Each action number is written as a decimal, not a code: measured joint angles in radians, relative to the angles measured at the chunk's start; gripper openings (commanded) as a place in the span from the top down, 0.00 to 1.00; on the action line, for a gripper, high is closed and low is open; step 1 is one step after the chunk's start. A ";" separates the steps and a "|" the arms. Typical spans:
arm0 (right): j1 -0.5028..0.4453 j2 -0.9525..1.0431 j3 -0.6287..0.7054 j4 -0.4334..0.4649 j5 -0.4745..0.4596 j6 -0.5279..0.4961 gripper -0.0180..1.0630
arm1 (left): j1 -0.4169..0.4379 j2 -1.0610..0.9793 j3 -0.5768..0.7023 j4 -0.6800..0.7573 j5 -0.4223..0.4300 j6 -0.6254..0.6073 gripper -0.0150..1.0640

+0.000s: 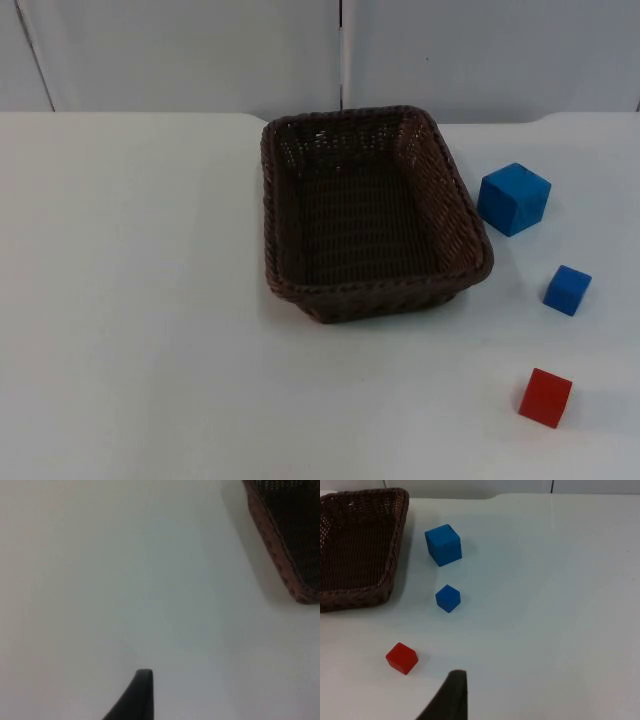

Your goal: Pick up the basket with the left hand and place the largest block into the basket with the right hand.

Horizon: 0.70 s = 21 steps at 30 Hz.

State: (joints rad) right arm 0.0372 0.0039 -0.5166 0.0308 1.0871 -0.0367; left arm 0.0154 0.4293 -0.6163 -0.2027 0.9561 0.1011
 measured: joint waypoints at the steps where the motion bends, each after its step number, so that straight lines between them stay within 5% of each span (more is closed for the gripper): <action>1: 0.000 0.000 0.000 0.000 0.000 0.000 0.01 | 0.000 0.015 -0.009 -0.010 -0.005 0.014 0.01; 21: 0.000 0.000 0.000 0.000 0.000 0.000 0.01 | 0.000 0.343 -0.092 -0.173 -0.085 0.162 0.01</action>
State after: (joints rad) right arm 0.0372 0.0039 -0.5166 0.0308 1.0871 -0.0367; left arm 0.0154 0.7718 -0.7080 -0.3756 0.8708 0.2631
